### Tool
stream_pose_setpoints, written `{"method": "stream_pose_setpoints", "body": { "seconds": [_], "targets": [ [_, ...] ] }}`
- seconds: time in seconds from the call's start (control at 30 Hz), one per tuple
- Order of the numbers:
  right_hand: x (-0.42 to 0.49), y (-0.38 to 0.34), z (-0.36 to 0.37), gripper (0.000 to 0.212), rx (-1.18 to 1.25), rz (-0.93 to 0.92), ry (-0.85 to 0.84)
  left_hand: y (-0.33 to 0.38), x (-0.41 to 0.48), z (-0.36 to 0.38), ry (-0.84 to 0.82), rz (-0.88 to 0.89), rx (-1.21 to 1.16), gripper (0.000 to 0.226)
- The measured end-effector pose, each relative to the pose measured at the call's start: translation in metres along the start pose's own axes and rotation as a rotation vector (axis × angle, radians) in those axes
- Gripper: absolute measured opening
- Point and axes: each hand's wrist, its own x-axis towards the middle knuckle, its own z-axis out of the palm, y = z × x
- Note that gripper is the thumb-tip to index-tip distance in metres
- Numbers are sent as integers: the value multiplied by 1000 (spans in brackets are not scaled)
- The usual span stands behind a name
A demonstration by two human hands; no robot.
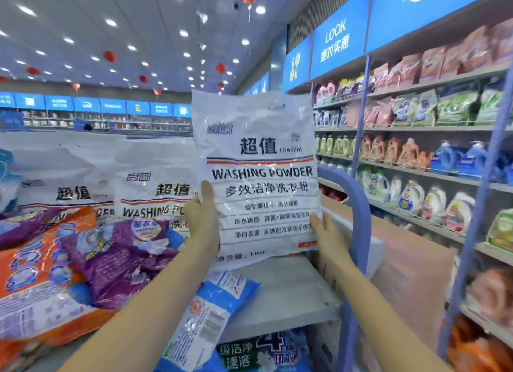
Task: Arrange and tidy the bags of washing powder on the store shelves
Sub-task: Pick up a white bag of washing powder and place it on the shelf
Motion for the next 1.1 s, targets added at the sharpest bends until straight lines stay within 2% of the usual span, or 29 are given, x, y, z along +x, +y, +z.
{"method": "stream_pose_setpoints", "body": {
  "seconds": [0.07, 0.17, 0.27, 0.33, 0.37, 0.43, 0.53, 0.6, 0.63, 0.73, 0.8, 0.93, 1.1],
  "targets": [
    [7, 23, 7, 34, -8, 53, 57, -15, 2, 9, -24, -29, 23, 46],
    [14, 34, 13, 17, 15, 51, 165, -27, 10, 22, -44, -49, 59, 50],
    [17, 35, 17, 33, -25, 56, 242, -34, 15, 27, -102, -102, 114, 56],
    [14, 46, 18, 38, -108, 48, 269, -46, 13, 26, -211, -143, 220, 78],
    [12, 53, 18, 38, -143, 68, 272, -52, 10, 25, -277, -141, 316, 81],
    [10, 65, 18, 42, -156, 133, 245, -59, 8, 25, -331, -102, 408, 65],
    [12, 69, 16, 50, -154, 114, 231, -59, 16, 28, -268, -118, 260, 38],
    [13, 59, 17, 45, -137, 34, 265, -58, 24, 28, -190, -121, 239, 17],
    [15, 53, 18, 41, -129, -3, 285, -59, 27, 27, -156, -125, 245, 14],
    [28, 38, 22, 43, -153, 88, 306, -67, 31, 24, -63, -134, 286, 17],
    [35, 35, 27, 49, -313, 143, 288, -69, 31, 20, 10, -148, 300, 15],
    [38, 39, 31, 47, -615, 104, 304, -70, 29, 20, 118, -83, 367, 15],
    [31, 47, 31, 42, -810, 62, 310, -69, 27, 23, 160, 67, 478, 19]
  ]
}}
